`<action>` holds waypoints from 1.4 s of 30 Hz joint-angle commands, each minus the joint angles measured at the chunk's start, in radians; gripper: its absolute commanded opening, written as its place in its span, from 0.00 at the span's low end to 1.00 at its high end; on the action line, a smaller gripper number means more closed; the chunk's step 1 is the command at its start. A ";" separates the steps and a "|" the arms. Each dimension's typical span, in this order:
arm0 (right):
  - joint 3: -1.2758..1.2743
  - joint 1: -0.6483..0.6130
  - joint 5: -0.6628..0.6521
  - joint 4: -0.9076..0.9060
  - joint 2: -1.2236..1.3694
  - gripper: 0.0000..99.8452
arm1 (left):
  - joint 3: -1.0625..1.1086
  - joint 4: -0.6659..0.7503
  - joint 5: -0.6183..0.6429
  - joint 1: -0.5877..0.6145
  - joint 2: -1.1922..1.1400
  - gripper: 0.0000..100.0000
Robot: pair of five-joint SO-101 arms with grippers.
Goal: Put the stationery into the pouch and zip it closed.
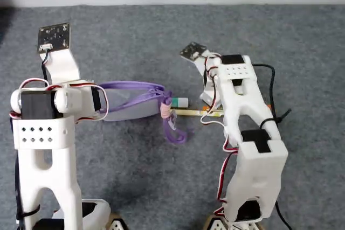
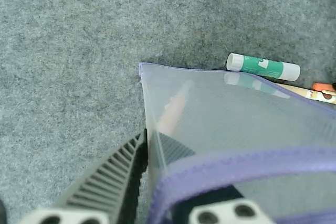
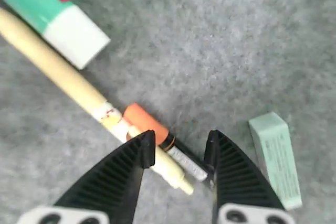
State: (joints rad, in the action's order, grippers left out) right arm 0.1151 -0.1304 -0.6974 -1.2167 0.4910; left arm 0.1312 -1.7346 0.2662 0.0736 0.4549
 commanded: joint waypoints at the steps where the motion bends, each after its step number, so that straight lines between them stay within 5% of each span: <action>1: 0.009 0.010 -0.018 0.082 0.022 0.16 | -0.030 -0.015 0.009 0.002 -0.011 0.01; 6: 0.014 0.022 -0.015 0.289 0.036 0.16 | -0.030 -0.015 0.009 0.002 -0.011 0.01; 14: 0.032 0.022 -0.011 0.035 -0.091 0.16 | -0.030 -0.015 0.009 0.002 -0.011 0.01; 27: 0.031 -0.024 0.032 -0.070 -0.045 0.16 | -0.028 -0.015 0.009 0.002 -0.011 0.01; 42: 0.066 -0.019 -0.002 0.213 0.104 0.16 | -0.028 -0.015 0.009 0.002 -0.011 0.01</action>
State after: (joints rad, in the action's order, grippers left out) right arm 0.1197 -0.1427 -0.6790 -1.0480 0.5831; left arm 0.1312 -1.7346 0.2662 0.0736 0.4519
